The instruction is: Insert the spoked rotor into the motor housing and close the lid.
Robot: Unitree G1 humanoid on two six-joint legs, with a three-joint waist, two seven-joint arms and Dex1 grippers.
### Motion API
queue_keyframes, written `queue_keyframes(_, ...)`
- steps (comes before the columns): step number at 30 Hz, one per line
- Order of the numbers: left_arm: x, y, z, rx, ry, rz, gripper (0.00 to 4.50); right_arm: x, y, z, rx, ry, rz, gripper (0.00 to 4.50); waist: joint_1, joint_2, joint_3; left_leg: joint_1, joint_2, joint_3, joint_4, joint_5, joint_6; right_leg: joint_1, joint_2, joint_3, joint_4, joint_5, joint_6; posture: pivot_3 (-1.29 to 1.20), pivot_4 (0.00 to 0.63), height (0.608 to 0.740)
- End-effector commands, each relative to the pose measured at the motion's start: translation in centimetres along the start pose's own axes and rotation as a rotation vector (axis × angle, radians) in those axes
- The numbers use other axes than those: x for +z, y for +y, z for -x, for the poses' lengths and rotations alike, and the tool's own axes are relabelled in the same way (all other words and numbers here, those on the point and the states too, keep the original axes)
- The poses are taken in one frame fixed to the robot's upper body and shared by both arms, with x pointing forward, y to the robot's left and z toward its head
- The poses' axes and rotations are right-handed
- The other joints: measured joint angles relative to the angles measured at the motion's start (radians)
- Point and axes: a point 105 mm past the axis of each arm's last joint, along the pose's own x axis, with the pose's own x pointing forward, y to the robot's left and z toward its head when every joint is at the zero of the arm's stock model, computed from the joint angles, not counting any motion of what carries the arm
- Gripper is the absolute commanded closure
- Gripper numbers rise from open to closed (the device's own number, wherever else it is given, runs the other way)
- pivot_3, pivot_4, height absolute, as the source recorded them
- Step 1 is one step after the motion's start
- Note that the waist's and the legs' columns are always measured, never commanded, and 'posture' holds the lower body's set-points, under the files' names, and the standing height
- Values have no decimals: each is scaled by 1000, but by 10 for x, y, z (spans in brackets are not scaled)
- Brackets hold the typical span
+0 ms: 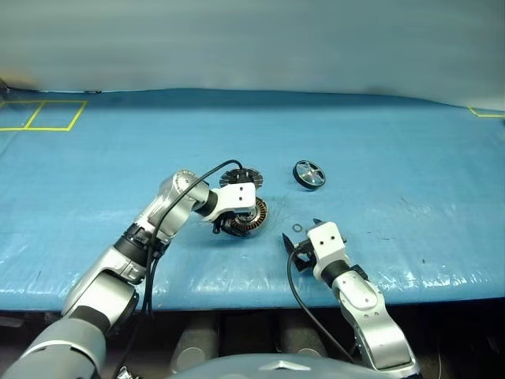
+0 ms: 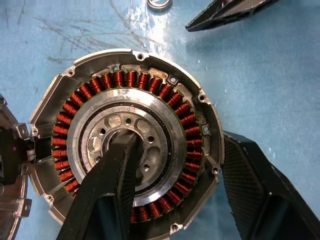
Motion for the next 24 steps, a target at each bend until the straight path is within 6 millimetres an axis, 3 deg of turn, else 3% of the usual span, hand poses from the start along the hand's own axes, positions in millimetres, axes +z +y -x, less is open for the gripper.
queue_keyframes(1,4,-5,-5,-31,-10,-16,2323,9,-4,1,-21,-41,11,0,-1,0,0,0,0,0,0,0,0,0,0,0,0,0,0,0,150,740)
queue_keyframes(4,-1,-8,-4,-50,26,-21,1429,10,-4,0,-22,-42,13,0,-2,0,0,0,0,0,0,0,0,-1,0,0,0,0,0,0,150,740)
queue_keyframes(18,20,-16,23,-85,-92,111,1429,8,-2,-1,-16,-39,11,0,-7,-2,3,-4,1,1,-2,0,0,-5,1,0,0,0,0,0,150,740)
queue_keyframes(24,19,-11,31,-15,-111,162,1429,7,1,-4,0,-39,12,0,-8,-3,4,-3,1,1,-2,0,0,-5,1,0,0,0,0,0,150,740)
